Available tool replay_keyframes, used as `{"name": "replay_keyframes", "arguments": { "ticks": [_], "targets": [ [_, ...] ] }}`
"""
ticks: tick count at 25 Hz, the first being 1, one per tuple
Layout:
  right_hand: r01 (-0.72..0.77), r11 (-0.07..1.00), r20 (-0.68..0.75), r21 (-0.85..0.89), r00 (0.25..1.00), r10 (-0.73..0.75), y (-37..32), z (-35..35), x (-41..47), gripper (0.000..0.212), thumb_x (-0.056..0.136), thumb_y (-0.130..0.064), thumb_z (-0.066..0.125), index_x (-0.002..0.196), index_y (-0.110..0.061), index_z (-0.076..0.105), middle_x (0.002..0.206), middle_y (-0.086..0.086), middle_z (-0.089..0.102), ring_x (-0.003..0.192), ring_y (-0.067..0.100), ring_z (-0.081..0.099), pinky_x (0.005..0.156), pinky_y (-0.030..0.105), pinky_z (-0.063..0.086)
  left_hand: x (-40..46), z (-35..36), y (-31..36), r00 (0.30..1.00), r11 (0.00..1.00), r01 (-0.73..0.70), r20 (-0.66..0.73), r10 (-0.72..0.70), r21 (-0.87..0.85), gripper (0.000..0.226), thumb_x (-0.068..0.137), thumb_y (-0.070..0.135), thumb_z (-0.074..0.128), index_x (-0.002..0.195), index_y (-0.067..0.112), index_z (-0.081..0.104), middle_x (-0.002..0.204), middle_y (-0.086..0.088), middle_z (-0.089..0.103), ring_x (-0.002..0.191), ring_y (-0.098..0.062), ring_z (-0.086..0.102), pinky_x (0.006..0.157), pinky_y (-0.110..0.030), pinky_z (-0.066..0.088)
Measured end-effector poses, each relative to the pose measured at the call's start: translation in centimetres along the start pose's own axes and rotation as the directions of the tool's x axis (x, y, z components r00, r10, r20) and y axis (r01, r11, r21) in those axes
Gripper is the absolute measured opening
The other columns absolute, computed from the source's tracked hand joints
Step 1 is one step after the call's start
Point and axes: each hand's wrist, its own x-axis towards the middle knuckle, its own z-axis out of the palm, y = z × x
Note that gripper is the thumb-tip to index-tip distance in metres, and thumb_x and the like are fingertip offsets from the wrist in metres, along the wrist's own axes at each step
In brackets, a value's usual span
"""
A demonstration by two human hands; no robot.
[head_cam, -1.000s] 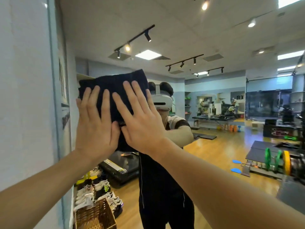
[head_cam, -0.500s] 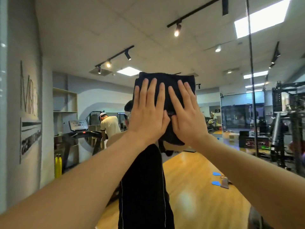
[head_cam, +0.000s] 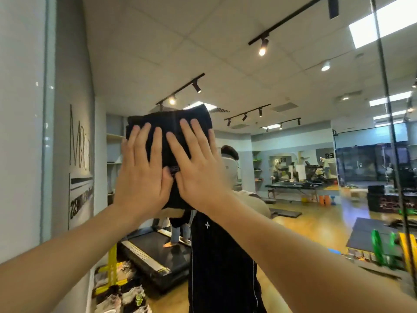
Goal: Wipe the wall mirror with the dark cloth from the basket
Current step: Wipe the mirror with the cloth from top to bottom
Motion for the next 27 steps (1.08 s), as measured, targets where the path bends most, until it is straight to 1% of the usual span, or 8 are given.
{"name": "replay_keyframes", "arguments": {
  "ticks": [4, 7, 9, 12, 16, 19, 23, 27],
  "targets": [
    [0.046, 0.999, 0.054, -0.002, 0.997, -0.046, 1.9, -1.3, -7.2, 0.064, 0.1, -0.031, 0.04, 0.161, -0.012, 0.033, 0.171, 0.018, 0.018, 0.161, 0.034, 0.005, 0.13, 0.057, 0.012, -5.3, 1.6, 4.5, 0.998, 0.999, -0.038, 0.053, 0.039, -0.021, 0.072, 0.096, 0.032, 0.035, 0.156, -0.005, 0.023, 0.163, -0.028, 0.015, 0.155, -0.042, 0.008, 0.12, -0.068, 0.02],
    [0.023, 1.0, 0.078, -0.016, 0.997, -0.022, 6.5, -4.0, -13.2, 0.07, 0.096, -0.024, 0.048, 0.163, -0.012, 0.029, 0.171, 0.019, 0.016, 0.161, 0.035, 0.006, 0.129, 0.058, 0.017, -6.6, 3.5, 10.9, 0.988, 0.99, -0.13, 0.072, 0.133, -0.048, 0.074, 0.095, 0.033, 0.037, 0.157, -0.004, 0.023, 0.164, -0.029, 0.014, 0.155, -0.043, 0.007, 0.122, -0.067, 0.015],
    [-0.007, 0.998, 0.092, -0.057, 0.996, 0.012, 10.6, -6.4, -16.9, 0.069, 0.099, -0.024, 0.047, 0.163, -0.012, 0.026, 0.171, 0.019, 0.014, 0.161, 0.036, 0.007, 0.128, 0.059, 0.02, -6.5, 4.8, 16.2, 0.978, 0.98, -0.183, 0.083, 0.19, -0.083, 0.075, 0.095, 0.035, 0.038, 0.159, -0.001, 0.021, 0.165, -0.027, 0.014, 0.156, -0.042, 0.007, 0.122, -0.066, 0.015],
    [-0.08, 0.991, 0.106, -0.108, 0.99, 0.092, 17.2, -10.1, -19.5, 0.067, 0.103, -0.025, 0.043, 0.164, -0.013, 0.02, 0.172, 0.019, 0.013, 0.161, 0.035, 0.007, 0.124, 0.06, 0.028, -3.8, 6.3, 24.0, 0.97, 0.967, -0.218, 0.083, 0.23, -0.133, 0.074, 0.097, 0.037, 0.037, 0.16, 0.002, 0.019, 0.166, -0.025, 0.014, 0.156, -0.041, 0.007, 0.123, -0.064, 0.016],
    [-0.172, 0.978, 0.078, -0.117, 0.98, 0.181, 24.0, -13.1, -15.4, 0.066, 0.102, -0.023, 0.037, 0.164, -0.012, 0.018, 0.172, 0.018, 0.011, 0.161, 0.034, 0.003, 0.121, 0.061, 0.033, 4.5, 6.7, 29.4, 0.974, 0.974, -0.216, 0.055, 0.22, -0.061, 0.071, 0.1, 0.038, 0.032, 0.16, 0.006, 0.016, 0.167, -0.022, 0.014, 0.156, -0.04, 0.006, 0.125, -0.06, 0.012],
    [-0.236, 0.965, 0.071, -0.117, 0.967, 0.245, 26.2, -13.9, -9.4, 0.069, 0.099, -0.024, 0.031, 0.165, -0.014, 0.014, 0.172, 0.018, 0.008, 0.16, 0.036, 0.001, 0.124, 0.063, 0.026, 11.2, 6.0, 28.8, 0.974, 0.975, -0.221, 0.04, 0.221, -0.007, 0.068, 0.102, 0.037, 0.031, 0.16, 0.007, 0.013, 0.167, -0.021, 0.013, 0.156, -0.039, 0.004, 0.126, -0.057, 0.009],
    [-0.222, 0.971, 0.062, -0.092, 0.972, 0.228, 23.7, -12.7, -0.3, 0.067, 0.103, -0.019, 0.041, 0.165, -0.013, 0.015, 0.172, 0.02, 0.008, 0.16, 0.038, -0.001, 0.128, 0.061, 0.011, 16.5, 3.3, 23.2, 0.995, 0.994, -0.098, 0.019, 0.097, 0.04, 0.065, 0.102, 0.032, 0.026, 0.161, 0.007, 0.011, 0.167, -0.021, 0.012, 0.156, -0.037, 0.005, 0.127, -0.055, 0.008],
    [-0.113, 0.993, 0.026, -0.015, 0.993, 0.114, 17.1, -9.2, 2.1, 0.069, 0.099, -0.04, 0.026, 0.164, -0.015, 0.025, 0.171, 0.018, 0.015, 0.16, 0.035, 0.003, 0.129, 0.059, 0.004, 13.0, 2.3, 16.1, 0.999, 1.0, -0.021, -0.035, 0.021, -0.002, 0.062, 0.103, 0.027, 0.032, 0.159, 0.003, 0.02, 0.164, -0.023, 0.02, 0.155, -0.038, 0.011, 0.126, -0.056, 0.016]
  ]
}}
